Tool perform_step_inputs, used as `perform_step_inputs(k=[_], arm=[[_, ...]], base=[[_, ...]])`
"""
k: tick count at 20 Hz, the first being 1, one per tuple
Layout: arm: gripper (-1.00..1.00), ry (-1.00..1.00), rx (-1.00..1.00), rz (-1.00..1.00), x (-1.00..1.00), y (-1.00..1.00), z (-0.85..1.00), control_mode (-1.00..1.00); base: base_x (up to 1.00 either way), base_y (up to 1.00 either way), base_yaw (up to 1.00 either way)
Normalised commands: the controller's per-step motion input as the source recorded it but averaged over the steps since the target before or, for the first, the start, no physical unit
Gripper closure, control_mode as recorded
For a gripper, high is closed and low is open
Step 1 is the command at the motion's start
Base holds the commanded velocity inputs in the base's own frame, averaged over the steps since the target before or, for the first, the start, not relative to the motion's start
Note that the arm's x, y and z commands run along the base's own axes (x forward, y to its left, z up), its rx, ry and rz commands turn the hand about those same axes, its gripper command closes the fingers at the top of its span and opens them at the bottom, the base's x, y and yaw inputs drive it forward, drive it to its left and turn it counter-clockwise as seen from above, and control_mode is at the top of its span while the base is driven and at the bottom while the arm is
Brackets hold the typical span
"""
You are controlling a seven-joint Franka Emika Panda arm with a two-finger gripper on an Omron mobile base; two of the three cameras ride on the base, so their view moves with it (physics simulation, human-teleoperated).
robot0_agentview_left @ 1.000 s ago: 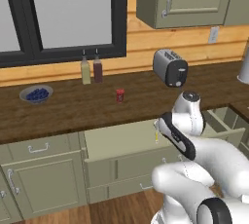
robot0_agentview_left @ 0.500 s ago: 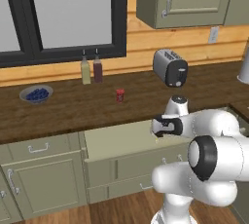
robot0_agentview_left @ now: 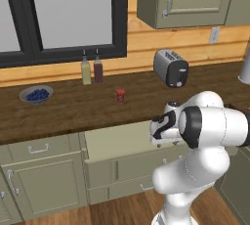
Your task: Pick the dish brush from the drawer and place it on the counter.
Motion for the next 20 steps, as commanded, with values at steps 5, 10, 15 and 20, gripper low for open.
perform_step_inputs(k=[5, 10, 15, 20], arm=[[-1.00, 0.09, 0.00, 0.04, -1.00, -0.18, -0.48, -1.00], [-1.00, 0.01, 0.00, 0.09, -1.00, -0.22, -0.03, -1.00], [-1.00, 0.00, 0.00, 0.14, -0.88, -0.04, 0.12, -1.00], [-1.00, -0.30, 0.13, 0.10, 0.50, 0.00, 0.65, -1.00]], base=[[0.00, 0.00, 0.00], [0.00, 0.00, 0.00], [0.00, 0.00, 0.00], [0.00, 0.00, 0.00]])
